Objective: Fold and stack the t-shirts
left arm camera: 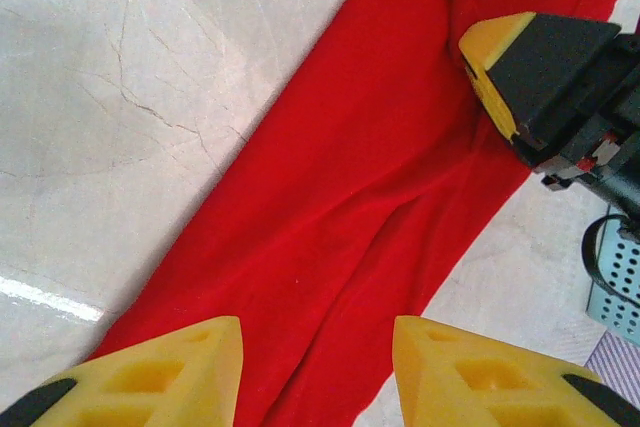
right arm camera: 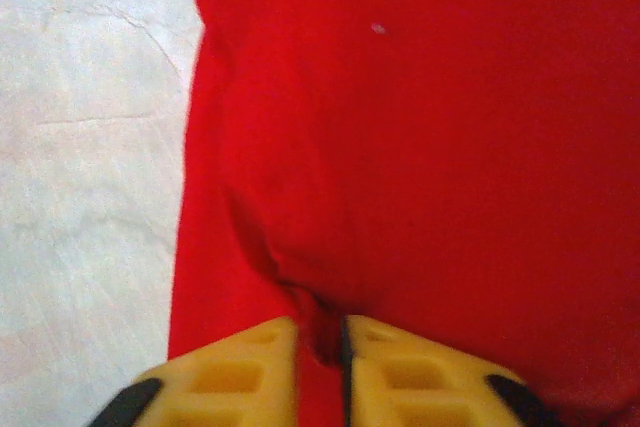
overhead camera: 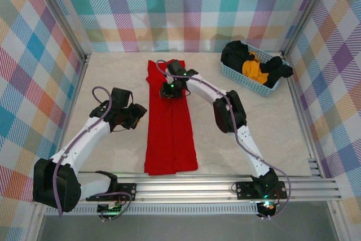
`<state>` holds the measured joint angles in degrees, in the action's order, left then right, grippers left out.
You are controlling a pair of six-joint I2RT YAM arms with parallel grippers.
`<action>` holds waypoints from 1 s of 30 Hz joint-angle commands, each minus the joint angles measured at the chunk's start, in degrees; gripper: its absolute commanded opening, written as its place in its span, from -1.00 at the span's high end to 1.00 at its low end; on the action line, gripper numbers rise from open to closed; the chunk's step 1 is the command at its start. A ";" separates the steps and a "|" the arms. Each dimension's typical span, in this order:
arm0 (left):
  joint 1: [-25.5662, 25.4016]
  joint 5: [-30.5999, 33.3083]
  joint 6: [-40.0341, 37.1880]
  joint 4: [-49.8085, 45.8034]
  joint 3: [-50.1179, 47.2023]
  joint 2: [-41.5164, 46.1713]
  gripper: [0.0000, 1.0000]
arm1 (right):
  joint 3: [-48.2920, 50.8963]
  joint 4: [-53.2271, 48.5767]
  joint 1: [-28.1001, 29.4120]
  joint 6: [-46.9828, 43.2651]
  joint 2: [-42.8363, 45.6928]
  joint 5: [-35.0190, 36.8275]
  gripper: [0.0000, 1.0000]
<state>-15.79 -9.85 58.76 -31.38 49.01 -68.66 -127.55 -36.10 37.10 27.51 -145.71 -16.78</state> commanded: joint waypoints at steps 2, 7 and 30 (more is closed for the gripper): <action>2.38 0.14 -2.11 -1.89 2.24 -2.66 0.12 | 2.34 0.76 -0.22 -1.14 5.93 0.46 0.39; 4.63 -0.83 -3.03 -3.81 6.22 -4.69 0.13 | 4.56 1.71 -0.44 0.59 11.28 0.08 0.30; -28.54 -5.20 14.74 -3.70 -23.34 5.58 0.16 | 83.13 6.99 15.72 34.51 59.51 -4.42 0.23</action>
<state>-42.35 -15.94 68.55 -40.16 25.10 -60.51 -44.42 -32.05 52.84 57.67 -87.68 -18.46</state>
